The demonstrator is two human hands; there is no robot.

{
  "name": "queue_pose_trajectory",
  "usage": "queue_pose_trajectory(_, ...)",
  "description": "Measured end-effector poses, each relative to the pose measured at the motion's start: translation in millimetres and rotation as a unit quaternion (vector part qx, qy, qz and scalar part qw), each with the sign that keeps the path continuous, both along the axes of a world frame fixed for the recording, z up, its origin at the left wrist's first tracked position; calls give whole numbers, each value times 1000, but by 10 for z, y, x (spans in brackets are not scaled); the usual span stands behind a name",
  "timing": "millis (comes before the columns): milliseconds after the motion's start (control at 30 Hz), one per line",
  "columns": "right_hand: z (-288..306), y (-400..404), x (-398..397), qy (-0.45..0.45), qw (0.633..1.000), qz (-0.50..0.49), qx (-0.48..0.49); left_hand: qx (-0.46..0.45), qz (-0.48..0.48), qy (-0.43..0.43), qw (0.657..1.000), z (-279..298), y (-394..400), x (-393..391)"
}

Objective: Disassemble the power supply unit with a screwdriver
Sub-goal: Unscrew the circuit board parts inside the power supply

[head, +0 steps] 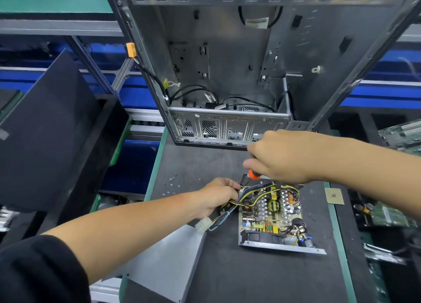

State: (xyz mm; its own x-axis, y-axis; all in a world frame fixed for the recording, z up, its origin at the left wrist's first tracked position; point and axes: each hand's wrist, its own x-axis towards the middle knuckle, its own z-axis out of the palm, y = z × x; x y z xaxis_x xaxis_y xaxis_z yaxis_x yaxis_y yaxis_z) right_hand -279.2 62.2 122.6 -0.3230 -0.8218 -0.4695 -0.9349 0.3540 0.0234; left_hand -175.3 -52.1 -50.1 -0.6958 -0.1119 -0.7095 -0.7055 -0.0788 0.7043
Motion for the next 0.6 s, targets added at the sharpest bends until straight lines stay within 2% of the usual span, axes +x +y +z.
queue_pose_trajectory(100,-13,-17,32,-6,1000,15,-12,3,6,4,1000,-14,1,-2)
queue_pose_trajectory(267,38,-6,12,-93,994,17,-61,-1,10,15,1000,-20,4,4)
queue_pose_trajectory(367,47,-4,-33,-125,992,15,-33,5,10,18,1000,-26,-2,8)
queue_pose_trajectory(600,-6,41,-50,-123,992,-24,-29,24,8,14,1000,7,8,-1)
